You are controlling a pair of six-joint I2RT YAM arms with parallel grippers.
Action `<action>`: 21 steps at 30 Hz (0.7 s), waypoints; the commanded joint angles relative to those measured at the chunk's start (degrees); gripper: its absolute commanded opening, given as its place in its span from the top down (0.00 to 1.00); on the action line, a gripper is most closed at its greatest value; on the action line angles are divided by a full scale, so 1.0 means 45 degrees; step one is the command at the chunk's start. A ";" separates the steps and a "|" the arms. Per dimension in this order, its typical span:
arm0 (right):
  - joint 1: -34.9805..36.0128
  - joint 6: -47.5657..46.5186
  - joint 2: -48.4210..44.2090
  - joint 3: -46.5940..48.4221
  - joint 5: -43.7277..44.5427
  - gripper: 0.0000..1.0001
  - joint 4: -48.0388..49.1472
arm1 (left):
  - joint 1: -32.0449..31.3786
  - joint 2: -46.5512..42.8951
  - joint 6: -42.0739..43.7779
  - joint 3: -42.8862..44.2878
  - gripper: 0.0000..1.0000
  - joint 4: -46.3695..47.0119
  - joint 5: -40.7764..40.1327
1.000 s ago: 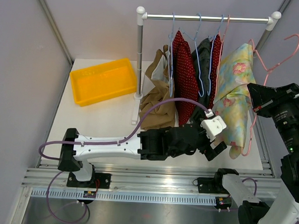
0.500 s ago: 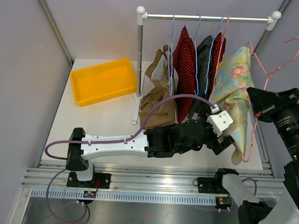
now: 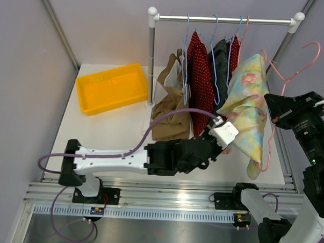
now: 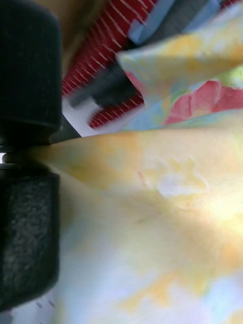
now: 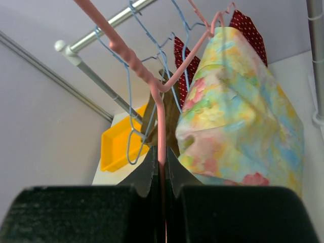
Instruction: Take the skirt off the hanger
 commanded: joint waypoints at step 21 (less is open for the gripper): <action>-0.0024 -0.3713 0.4296 0.0010 0.4424 1.00 0.3841 | -0.7739 -0.3795 -1.6406 -0.1984 1.00 -1.8301 -0.9422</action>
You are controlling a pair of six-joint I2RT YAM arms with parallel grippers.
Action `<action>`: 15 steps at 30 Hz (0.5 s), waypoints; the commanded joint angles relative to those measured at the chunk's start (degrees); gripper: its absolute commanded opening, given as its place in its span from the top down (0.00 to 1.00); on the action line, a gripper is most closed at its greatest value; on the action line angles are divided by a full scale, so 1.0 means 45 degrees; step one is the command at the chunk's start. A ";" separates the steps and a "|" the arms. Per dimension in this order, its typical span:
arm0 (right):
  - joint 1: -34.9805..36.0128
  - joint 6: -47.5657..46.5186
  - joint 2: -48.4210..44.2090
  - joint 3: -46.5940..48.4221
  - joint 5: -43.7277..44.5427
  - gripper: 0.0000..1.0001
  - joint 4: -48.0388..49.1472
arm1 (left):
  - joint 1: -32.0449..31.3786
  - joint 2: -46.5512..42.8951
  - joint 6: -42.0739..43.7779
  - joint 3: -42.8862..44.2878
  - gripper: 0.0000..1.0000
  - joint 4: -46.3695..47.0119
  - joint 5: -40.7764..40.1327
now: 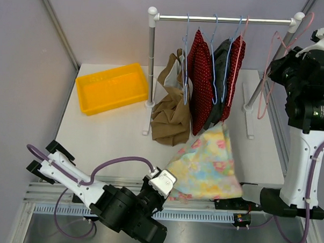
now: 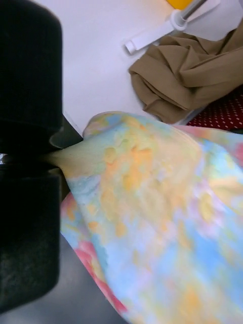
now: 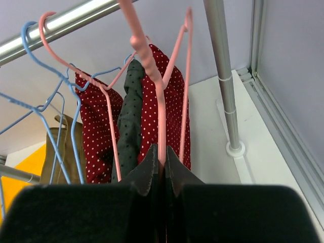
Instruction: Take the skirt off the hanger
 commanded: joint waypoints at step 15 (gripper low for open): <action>-0.0038 -0.1238 0.3198 0.1441 -0.2578 1.00 0.2264 | 0.5462 -0.2546 0.6521 -0.0573 1.00 0.1760 -0.0348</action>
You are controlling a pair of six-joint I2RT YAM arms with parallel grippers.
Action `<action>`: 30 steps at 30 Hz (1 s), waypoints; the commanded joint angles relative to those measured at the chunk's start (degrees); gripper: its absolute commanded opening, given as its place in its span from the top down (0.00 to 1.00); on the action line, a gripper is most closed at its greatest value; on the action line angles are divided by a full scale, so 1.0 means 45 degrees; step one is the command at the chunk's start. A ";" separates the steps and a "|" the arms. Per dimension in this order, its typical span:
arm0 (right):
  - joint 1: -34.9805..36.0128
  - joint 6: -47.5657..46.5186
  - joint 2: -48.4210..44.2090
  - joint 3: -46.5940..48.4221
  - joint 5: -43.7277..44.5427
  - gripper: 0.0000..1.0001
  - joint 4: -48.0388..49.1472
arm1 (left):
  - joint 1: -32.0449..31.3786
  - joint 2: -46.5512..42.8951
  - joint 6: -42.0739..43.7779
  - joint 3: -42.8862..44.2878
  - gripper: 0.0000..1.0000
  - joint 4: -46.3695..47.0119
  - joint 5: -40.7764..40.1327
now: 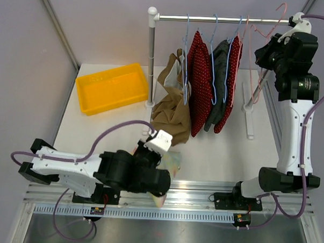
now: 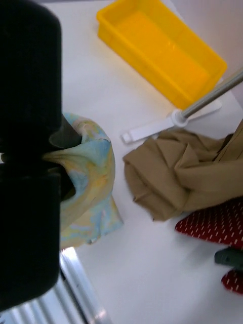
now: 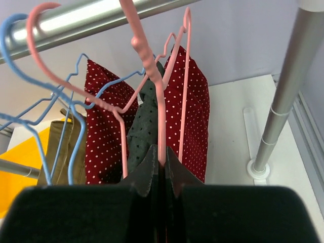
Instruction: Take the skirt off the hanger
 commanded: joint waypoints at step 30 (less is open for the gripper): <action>-0.0034 0.0247 -0.2391 -0.2978 0.0955 0.01 0.0333 | 2.0197 0.7155 0.8552 0.8667 0.54 0.7685 1.0714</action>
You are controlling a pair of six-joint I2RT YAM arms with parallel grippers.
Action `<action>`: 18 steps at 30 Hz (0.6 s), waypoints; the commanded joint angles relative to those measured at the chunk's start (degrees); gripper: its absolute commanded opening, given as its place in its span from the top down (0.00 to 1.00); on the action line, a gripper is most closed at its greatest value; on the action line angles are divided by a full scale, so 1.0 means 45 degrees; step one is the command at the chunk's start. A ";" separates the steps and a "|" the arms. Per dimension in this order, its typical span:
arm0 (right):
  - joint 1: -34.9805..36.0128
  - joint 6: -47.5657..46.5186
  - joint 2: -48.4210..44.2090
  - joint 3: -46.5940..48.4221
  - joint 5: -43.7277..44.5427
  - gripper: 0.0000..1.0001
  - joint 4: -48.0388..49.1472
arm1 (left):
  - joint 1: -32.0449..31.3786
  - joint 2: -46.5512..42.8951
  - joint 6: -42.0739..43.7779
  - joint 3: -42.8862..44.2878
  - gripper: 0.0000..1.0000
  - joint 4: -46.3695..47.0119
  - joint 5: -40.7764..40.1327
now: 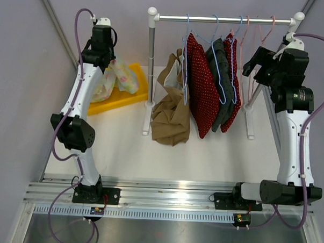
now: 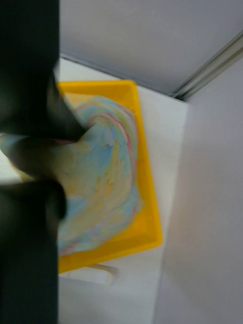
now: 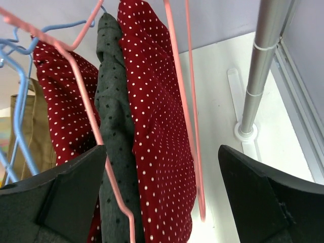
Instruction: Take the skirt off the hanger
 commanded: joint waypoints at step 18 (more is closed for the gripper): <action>-0.0034 0.1693 0.0080 0.2924 -0.4147 0.04 0.1056 | -0.0213 -0.9464 -0.2507 -0.9199 0.01 -0.1053 0.1874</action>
